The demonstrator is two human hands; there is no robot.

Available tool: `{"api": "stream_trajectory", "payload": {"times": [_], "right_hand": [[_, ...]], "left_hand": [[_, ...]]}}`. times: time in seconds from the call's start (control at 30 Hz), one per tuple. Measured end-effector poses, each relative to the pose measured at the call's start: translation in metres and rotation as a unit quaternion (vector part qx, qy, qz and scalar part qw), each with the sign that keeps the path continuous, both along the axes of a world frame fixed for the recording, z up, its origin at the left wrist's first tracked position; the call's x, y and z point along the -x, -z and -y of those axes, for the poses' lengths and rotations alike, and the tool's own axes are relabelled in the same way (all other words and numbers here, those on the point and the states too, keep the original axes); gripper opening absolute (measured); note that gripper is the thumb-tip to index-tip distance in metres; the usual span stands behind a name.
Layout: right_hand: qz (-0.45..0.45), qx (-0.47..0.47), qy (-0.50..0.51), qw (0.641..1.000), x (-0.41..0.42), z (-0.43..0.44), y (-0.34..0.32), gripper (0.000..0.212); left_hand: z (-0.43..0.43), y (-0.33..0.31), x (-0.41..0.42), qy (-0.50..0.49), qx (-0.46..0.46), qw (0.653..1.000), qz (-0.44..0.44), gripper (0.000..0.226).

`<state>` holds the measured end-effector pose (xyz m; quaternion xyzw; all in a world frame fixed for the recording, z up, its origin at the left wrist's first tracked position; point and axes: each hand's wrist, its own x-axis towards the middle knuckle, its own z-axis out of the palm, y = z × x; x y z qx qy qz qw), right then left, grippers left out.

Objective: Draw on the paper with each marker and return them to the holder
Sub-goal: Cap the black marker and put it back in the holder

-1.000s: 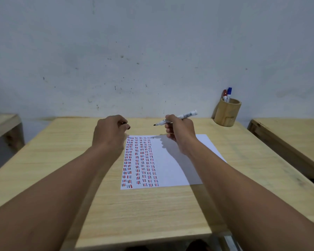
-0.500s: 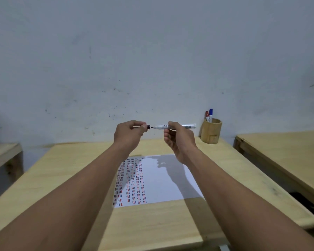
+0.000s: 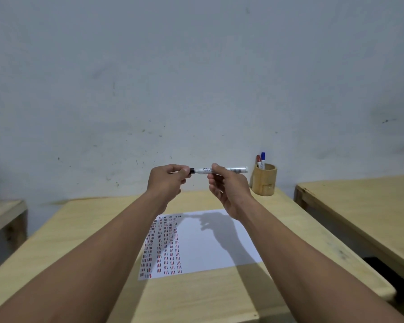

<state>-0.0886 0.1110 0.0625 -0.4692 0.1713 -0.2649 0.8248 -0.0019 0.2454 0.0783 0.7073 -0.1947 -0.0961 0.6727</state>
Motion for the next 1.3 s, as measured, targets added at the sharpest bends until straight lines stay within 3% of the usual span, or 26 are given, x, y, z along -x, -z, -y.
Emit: {"api": "stream_trajectory", "payload": {"times": [0.23, 0.43, 0.47, 0.57, 0.6, 0.7, 0.83, 0.93, 1.07, 1.2, 1.3], "right_hand": [[-0.006, -0.009, -0.007, 1.000, -0.001, -0.001, -0.005, 0.014], [-0.019, -0.056, 0.006, 0.998, -0.008, -0.006, -0.006, 0.014], [-0.024, -0.065, 0.025, 0.997, -0.010, -0.008, -0.008, 0.022], [-0.033, -0.004, 0.096, 0.995, -0.016, -0.008, -0.006, 0.090], [-0.045, 0.045, 0.104, 0.993, -0.015, -0.008, -0.006, 0.091], [-0.104, 0.197, 0.101, 0.970, -0.008, -0.004, -0.013, 0.030], [-0.194, 0.404, 0.104, 0.888, 0.001, 0.018, -0.017, 0.023], [-0.229, 0.495, 0.114, 0.830, 0.007, 0.040, -0.018, 0.012], [-0.259, 0.528, 0.141, 0.796, 0.016, 0.079, -0.020, 0.010], [-0.247, 0.491, 0.177, 0.816, 0.018, 0.129, -0.023, 0.021], [-0.234, 0.480, 0.206, 0.820, 0.015, 0.163, -0.027, 0.015]], "left_hand": [[0.004, -0.007, 0.002, 0.023, 0.013, 1.000, -0.008, 0.018], [0.006, -0.004, 0.005, -0.001, -0.010, 0.997, 0.074, 0.011], [0.008, -0.003, 0.005, -0.013, -0.017, 0.995, 0.093, 0.012], [0.013, -0.001, 0.007, -0.050, -0.032, 0.988, 0.140, 0.015], [0.015, -0.003, 0.010, -0.060, -0.039, 0.985, 0.155, 0.015], [0.021, -0.010, 0.012, -0.077, -0.051, 0.979, 0.183, 0.016], [0.037, -0.020, 0.012, -0.061, -0.050, 0.981, 0.180, 0.016], [0.058, -0.027, 0.011, -0.038, -0.050, 0.980, 0.187, 0.019], [0.096, -0.029, 0.006, -0.020, -0.026, 0.987, 0.155, 0.033], [0.141, -0.007, -0.001, -0.003, -0.052, 0.990, 0.133, 0.025], [0.174, 0.017, -0.001, 0.032, -0.106, 0.981, 0.162, 0.028]]}}
